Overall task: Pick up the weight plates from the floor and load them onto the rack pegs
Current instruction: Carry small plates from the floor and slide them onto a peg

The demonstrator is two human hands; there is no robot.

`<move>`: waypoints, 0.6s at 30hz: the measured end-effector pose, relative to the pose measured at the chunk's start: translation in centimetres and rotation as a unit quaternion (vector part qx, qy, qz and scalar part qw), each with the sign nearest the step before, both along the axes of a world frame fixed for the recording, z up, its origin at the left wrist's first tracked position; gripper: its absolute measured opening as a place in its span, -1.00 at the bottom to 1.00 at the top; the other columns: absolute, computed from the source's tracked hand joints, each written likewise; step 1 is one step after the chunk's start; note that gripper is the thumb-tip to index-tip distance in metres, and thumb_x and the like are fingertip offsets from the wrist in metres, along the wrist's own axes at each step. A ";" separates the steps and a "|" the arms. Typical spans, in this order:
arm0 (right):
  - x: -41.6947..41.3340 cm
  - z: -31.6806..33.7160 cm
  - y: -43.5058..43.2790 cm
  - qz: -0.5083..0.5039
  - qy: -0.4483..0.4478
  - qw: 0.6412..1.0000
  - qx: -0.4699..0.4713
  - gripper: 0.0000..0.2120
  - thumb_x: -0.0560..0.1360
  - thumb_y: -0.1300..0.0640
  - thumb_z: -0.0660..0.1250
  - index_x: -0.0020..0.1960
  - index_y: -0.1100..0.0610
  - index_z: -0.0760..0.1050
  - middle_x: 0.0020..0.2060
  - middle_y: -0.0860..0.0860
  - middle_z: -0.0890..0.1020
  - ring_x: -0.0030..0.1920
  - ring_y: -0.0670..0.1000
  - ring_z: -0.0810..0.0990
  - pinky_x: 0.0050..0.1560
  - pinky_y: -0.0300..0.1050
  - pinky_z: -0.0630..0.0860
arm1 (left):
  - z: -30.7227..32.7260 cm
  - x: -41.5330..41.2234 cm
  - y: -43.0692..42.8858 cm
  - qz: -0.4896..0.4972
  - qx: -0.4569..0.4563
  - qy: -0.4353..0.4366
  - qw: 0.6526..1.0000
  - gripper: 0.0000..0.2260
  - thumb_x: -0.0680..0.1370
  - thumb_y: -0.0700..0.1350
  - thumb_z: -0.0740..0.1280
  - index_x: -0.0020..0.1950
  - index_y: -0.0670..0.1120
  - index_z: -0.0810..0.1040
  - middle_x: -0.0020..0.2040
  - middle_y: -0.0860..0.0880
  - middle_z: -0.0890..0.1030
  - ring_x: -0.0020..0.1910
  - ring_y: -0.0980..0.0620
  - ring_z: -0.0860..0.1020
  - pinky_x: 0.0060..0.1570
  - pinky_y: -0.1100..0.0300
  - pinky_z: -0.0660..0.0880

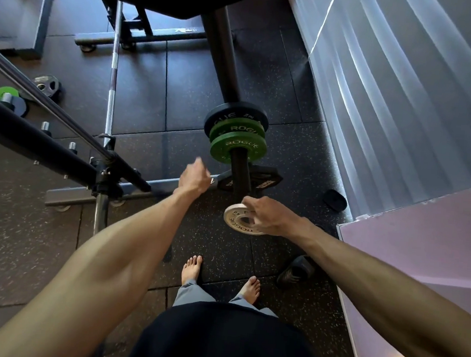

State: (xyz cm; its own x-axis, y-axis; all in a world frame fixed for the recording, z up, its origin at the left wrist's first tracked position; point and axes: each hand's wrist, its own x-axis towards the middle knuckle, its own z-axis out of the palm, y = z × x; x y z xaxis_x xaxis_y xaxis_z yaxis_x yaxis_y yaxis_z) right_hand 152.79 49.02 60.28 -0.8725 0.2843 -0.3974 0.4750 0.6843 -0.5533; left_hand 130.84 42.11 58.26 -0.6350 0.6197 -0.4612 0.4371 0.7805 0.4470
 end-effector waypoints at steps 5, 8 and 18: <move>-1.0 1.8 -0.2 -0.025 0.108 0.993 -0.031 -0.92 0.53 0.23 0.33 -0.01 0.18 0.44 -0.11 0.02 0.62 -0.19 -0.02 0.60 -0.25 -0.25 0.47 | -0.7 1.1 -3.5 -0.077 -0.113 -0.315 0.939 -0.63 0.54 -0.40 0.18 0.26 -0.12 0.53 0.00 -0.11 0.69 -0.04 -0.08 0.69 0.02 -0.13 0.62; -1.1 2.0 0.3 -0.072 0.139 0.988 -0.012 -0.91 0.54 0.23 0.30 0.04 0.18 0.49 -0.07 0.05 0.49 -0.12 0.00 0.52 -0.09 -0.23 0.42 | 0.0 1.9 -3.9 -0.098 -0.060 -0.380 0.918 -0.69 0.54 -0.26 0.37 0.26 -0.09 0.50 0.05 -0.14 0.69 0.03 -0.12 0.68 0.07 -0.11 0.60; -1.1 0.6 2.4 -0.162 0.157 0.971 0.080 -0.89 0.59 0.16 0.31 0.11 0.11 0.48 0.00 0.07 0.44 -0.11 0.05 0.56 0.00 -0.07 0.59 | 0.0 1.8 -2.4 -0.122 0.038 -0.102 0.987 -0.79 0.50 0.00 0.45 0.03 -0.10 0.63 -0.27 -0.04 0.71 -0.30 0.08 0.69 -0.24 0.09 0.66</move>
